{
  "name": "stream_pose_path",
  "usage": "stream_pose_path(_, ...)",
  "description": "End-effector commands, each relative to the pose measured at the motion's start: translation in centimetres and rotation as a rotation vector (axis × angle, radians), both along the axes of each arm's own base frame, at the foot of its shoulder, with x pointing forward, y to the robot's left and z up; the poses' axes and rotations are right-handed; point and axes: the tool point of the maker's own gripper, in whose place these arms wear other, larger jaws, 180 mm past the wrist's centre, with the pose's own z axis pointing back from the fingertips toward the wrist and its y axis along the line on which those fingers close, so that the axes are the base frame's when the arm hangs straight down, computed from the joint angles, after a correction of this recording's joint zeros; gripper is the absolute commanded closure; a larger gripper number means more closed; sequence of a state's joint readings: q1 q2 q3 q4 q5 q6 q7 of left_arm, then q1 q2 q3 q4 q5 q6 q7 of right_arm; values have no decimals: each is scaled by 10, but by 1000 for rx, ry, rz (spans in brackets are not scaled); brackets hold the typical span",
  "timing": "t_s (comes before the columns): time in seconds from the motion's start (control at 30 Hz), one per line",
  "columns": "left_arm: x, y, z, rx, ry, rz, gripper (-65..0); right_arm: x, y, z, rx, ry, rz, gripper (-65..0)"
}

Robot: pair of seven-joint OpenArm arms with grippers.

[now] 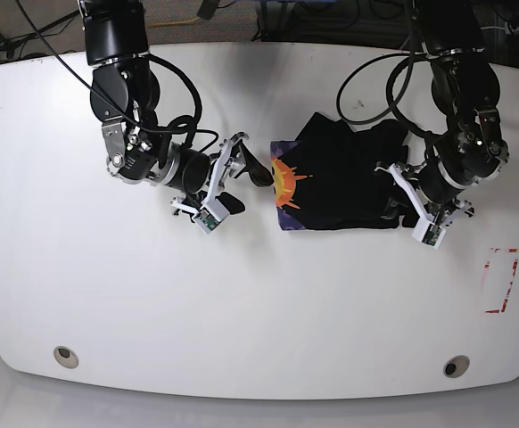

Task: Fold the T-shirt properly
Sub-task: 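Grasp the bundled shirt with both grippers and flatten it, then fold the shirt bundle over with both grippers into a square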

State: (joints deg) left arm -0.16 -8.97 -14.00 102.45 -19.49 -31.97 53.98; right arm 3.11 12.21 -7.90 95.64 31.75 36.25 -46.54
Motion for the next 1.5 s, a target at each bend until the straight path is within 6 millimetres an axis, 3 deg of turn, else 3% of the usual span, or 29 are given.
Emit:
stream_pose_path(0.0,12,18,22,1,-74,35,-282,13,3,20,34,-62,-1,-423)
stream_pose_path(0.13,25,45,33,-10,-103,114,-350,31,10,21,60,-52,-12,-423)
stream_pose_path(0.23,21,72,37,6,-111,172,-360,41,14,21,74,-41,-20,-423)
stream_pose_path(0.33,9,74,27,16,-79,172,-360,60,16,20,98,-28,-42,-422)
stream_pose_path(0.5,-28,64,4,37,-12,149,-360,81,16,23,126,-33,-63,-417)
stream_pose_path(0.6,-41,41,-12,4,29,110,-360,92,26,20,137,-22,-48,-417)
stream_pose_path(0.7,-70,20,-38,-21,109,61,-360,91,42,18,150,-37,-11,-415)
stream_pose_path(0.83,-78,5,-57,-78,161,65,-358,89,49,3,152,-38,-11,-415)
stream_pose_path(1.0,-84,1,-74,-110,212,77,-358,85,59,-14,57,-92,23,-415)
stream_pose_path(1.07,-85,-4,-85,-127,244,66,-358,85,58,-31,8,-80,18,-415)
stream_pose_path(1.17,-74,-13,-84,-124,239,25,-358,85,54,-42,-48,-93,22,-415)
stream_pose_path(1.23,-73,-15,-84,-108,244,0,-358,71,49,-60,-80,-62,30,-415)
stream_pose_path(1.37,-58,-24,-74,-103,210,-35,-358,63,34,-67,-94,-54,21,-415)
stream_pose_path(1.47,-48,-25,-67,-93,186,-47,-358,46,31,-63,-84,-71,31,-415)
